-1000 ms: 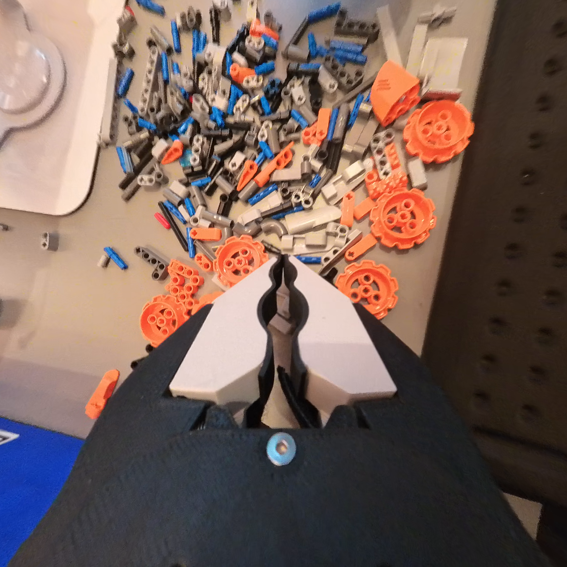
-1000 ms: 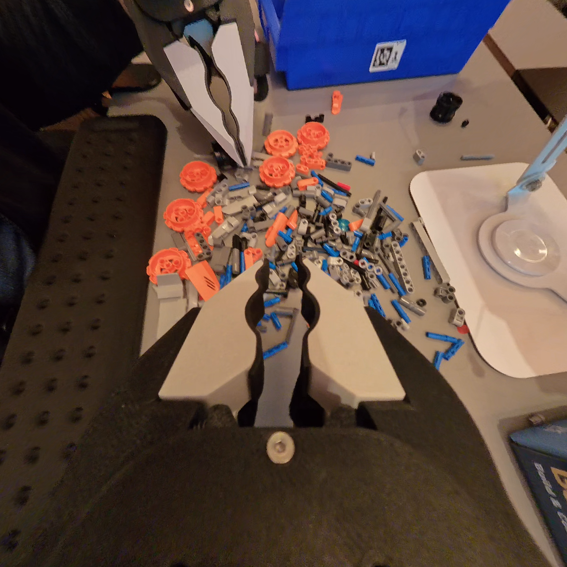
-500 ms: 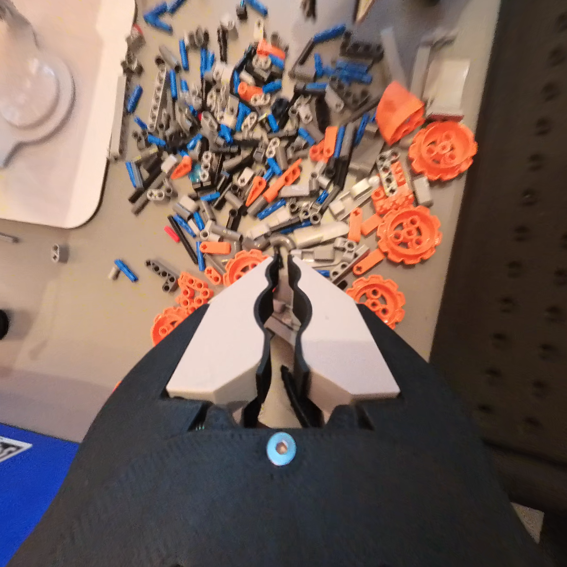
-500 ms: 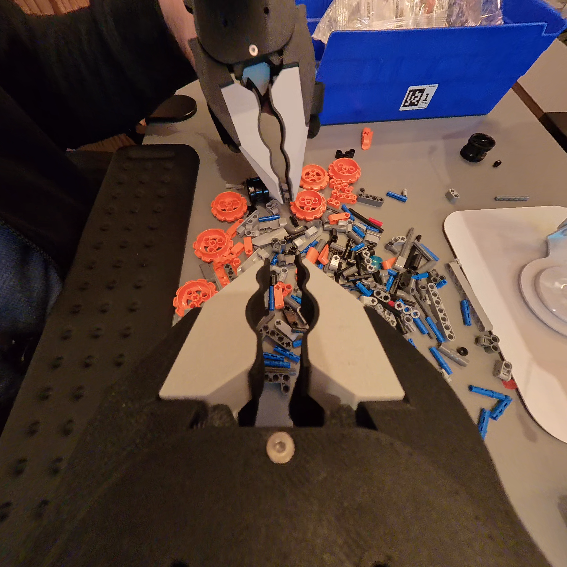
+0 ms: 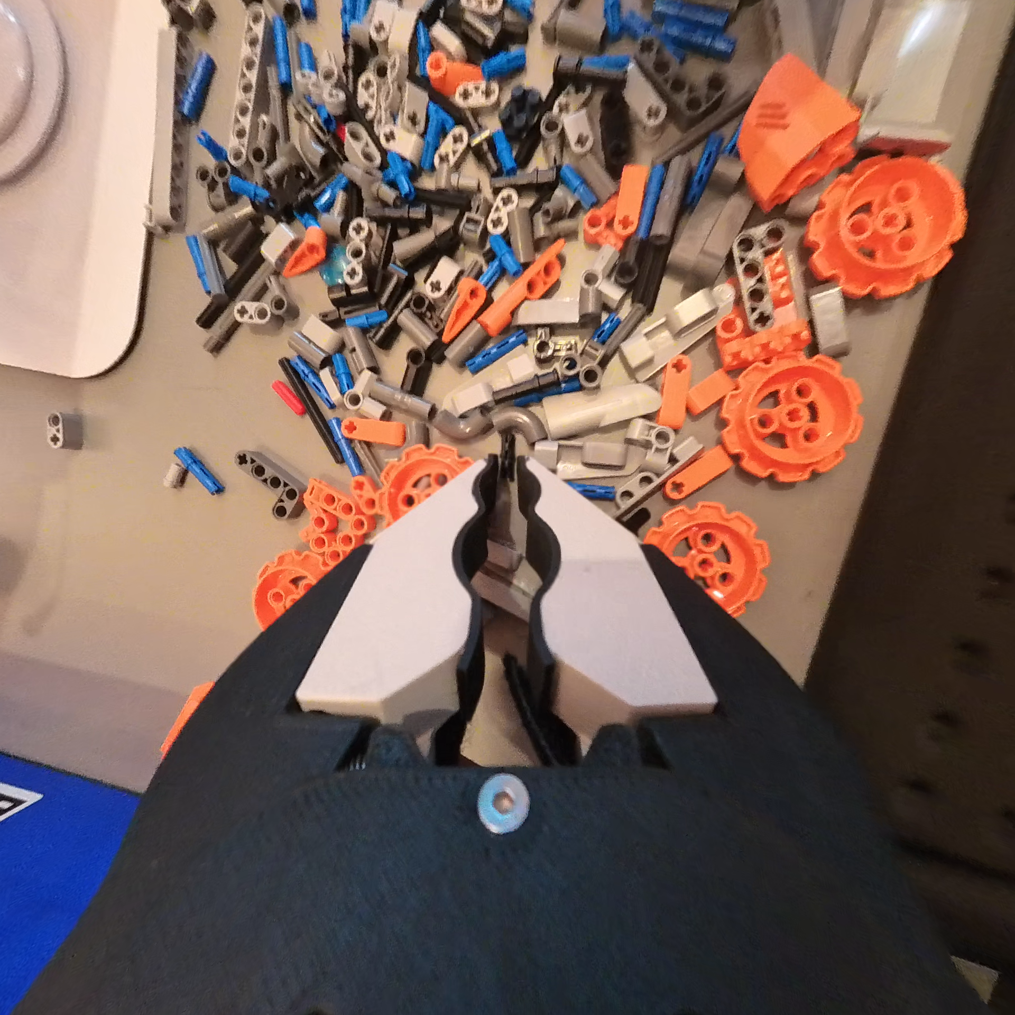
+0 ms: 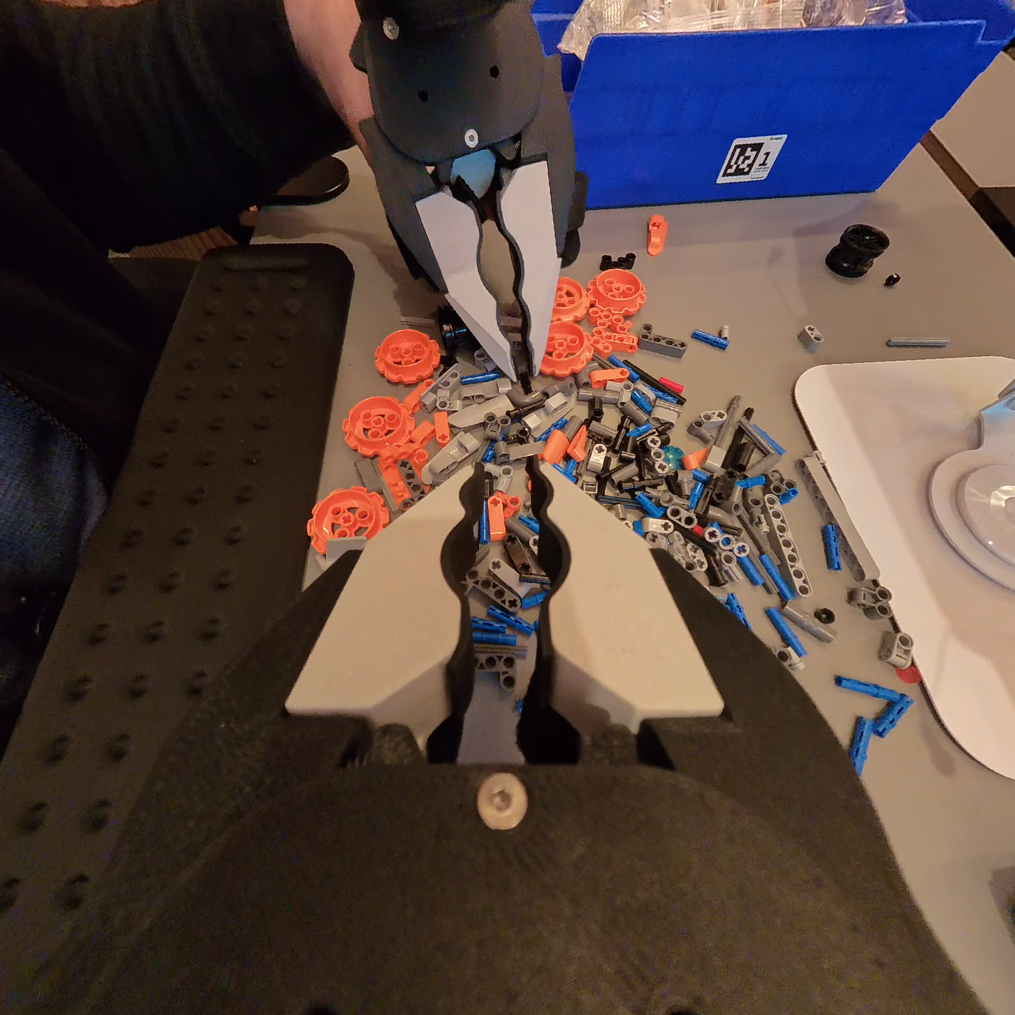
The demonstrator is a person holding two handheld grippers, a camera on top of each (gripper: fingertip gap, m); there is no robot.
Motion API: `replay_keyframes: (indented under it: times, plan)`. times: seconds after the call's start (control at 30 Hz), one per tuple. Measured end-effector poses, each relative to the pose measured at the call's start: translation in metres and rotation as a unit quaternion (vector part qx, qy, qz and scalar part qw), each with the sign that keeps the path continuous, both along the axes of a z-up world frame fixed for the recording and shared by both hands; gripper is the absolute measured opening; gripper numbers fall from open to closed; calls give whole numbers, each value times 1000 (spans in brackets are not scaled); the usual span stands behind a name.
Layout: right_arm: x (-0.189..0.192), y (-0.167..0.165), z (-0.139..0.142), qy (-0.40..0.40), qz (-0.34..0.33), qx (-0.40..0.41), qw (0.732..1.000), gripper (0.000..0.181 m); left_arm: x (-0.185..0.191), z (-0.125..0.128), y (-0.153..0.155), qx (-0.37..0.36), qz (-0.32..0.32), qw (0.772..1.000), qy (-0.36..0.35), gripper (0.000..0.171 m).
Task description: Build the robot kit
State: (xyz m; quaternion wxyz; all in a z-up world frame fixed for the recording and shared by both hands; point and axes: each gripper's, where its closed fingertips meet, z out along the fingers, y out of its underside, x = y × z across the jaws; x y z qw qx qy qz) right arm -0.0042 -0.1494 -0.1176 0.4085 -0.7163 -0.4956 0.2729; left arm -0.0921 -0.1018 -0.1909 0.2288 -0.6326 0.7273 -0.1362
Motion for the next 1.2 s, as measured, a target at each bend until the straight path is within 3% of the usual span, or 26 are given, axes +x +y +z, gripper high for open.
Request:
replay_keyframes:
  times: [0.33,0.5,0.63,0.8,1.2]
  plan:
    - [0,2,2,12,-7,-5,1000,15,3,4,2,4,2,1000,-23,2]
    - [-15,-1,17,64,-8,-8,998,19,34,66,-24,-29,-42,983,-178,1]
    - [-20,4,22,90,-24,-10,996,19,52,95,-42,-10,-82,970,-227,1]
    - [-22,1,28,112,-12,-11,994,12,62,92,-43,24,-90,973,-210,1]
    - [-20,2,30,107,-20,7,994,3,74,97,-46,21,-97,971,-217,1]
